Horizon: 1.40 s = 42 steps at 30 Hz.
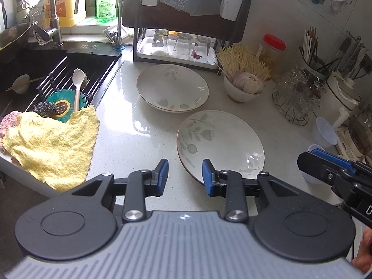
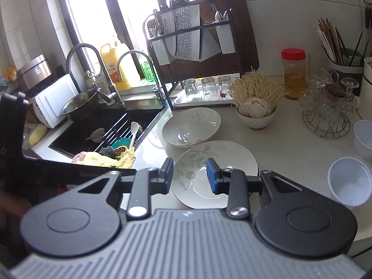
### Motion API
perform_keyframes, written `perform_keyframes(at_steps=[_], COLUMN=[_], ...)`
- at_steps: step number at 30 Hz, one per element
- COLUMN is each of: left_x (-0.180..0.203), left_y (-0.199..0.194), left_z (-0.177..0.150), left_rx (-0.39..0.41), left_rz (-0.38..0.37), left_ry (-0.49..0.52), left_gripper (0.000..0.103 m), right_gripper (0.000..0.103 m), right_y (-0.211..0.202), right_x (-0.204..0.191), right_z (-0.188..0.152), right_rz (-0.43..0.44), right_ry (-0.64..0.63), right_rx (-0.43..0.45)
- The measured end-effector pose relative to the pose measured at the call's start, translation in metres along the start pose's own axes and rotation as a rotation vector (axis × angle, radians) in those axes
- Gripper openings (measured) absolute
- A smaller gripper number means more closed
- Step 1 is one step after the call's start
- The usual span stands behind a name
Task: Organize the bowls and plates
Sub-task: 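Move both grippers to the second white plate beside the noodle bowl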
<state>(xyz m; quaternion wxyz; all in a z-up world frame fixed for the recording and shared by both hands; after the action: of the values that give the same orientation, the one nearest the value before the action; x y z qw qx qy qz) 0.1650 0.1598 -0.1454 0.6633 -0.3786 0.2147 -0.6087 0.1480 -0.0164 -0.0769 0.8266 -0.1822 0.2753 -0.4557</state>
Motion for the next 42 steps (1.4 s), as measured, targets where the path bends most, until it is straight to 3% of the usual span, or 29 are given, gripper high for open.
perform_keyframes(at_steps=[16,28,42], left_x=[-0.036,-0.077,-0.123], left_y=[0.063,0.113,0.177], left_z=[0.053,0.105,0.146], left_rx=[-0.05,-0.101,-0.187], left_rz=[-0.05,-0.068,-0.144], left_ry=[-0.035,-0.035,-0.01], left_gripper=[0.037,0.038,0.048], right_gripper=[0.035,0.035,0.035], right_y=[0.058,0.119,0.189], right_x=[0.009,0.018,0.026], right_z=[0.03,0.042,0.051], right_rz=[-0.116,-0.174,-0.22], right_ry=[0.055,0.14,0.278], right_rx=[-0.017,-0.106,-0.148])
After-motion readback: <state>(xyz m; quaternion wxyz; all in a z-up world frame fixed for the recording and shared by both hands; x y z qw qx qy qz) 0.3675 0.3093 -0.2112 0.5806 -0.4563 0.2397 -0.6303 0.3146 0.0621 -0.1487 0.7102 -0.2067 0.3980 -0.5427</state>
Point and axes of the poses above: each gripper's, at about its wrist camera, not at the fingertips, and y roughly the way its jaws point, x to its right, z to its top, the point moved 7 cm from there along y, roughly the way its jaws point, and after that the axes turned 1 degree about y, right-handed, at the moved point
